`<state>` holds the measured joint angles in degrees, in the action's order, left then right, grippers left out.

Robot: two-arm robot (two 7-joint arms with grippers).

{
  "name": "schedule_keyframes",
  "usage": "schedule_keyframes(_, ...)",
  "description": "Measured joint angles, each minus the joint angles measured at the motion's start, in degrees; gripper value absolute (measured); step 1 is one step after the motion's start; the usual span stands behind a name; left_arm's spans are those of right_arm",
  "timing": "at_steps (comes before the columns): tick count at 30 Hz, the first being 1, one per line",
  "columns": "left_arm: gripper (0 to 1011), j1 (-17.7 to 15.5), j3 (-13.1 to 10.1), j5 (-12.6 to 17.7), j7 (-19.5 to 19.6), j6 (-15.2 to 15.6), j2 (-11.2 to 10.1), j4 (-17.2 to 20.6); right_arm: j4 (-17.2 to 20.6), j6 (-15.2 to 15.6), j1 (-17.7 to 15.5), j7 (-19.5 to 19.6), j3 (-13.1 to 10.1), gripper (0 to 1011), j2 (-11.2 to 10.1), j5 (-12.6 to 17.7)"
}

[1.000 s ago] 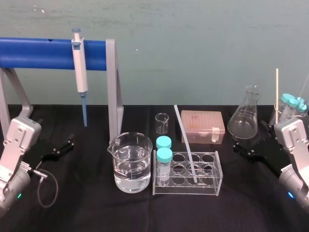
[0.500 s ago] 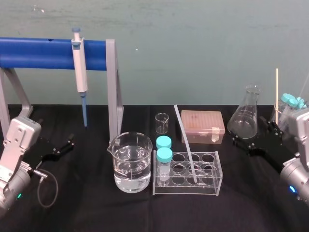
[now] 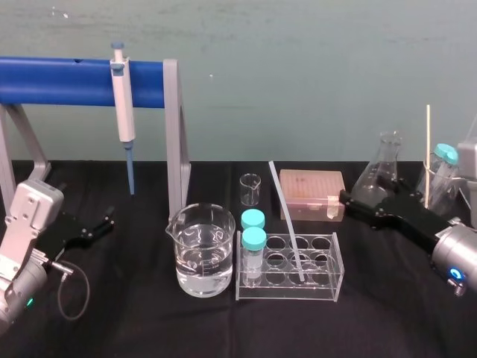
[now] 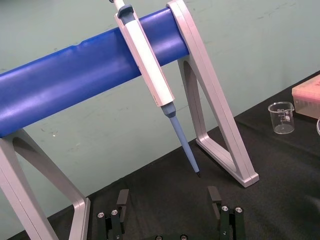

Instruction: Pick up the stirring rod with one hand, then place it down.

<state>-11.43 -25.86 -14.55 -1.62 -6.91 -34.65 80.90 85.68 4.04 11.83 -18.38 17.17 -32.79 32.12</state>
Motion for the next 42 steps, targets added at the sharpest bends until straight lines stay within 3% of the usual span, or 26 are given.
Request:
schedule_keyframes(10,1000,0.00,0.00,0.00,0.00,0.00,0.00,0.00,-0.59,2.38,3.75,-6.45,2.25,1000,0.60,-0.68)
schedule_keyframes(16,1000,0.00,0.00,0.00,0.00,0.00,0.00,0.00,-2.50,3.79,6.66,-8.89,4.05,1000,2.50,-0.64)
schedule_keyframes(31,1000,0.00,0.00,0.00,0.00,0.00,0.00,0.00,-10.50,7.08,14.39,-9.17,8.80,1000,8.23,-1.99)
schedule_keyframes(42,1000,0.00,0.00,0.00,0.00,0.00,0.00,0.00,-14.31,8.11,17.34,-9.56,10.96,1000,10.55,-3.61)
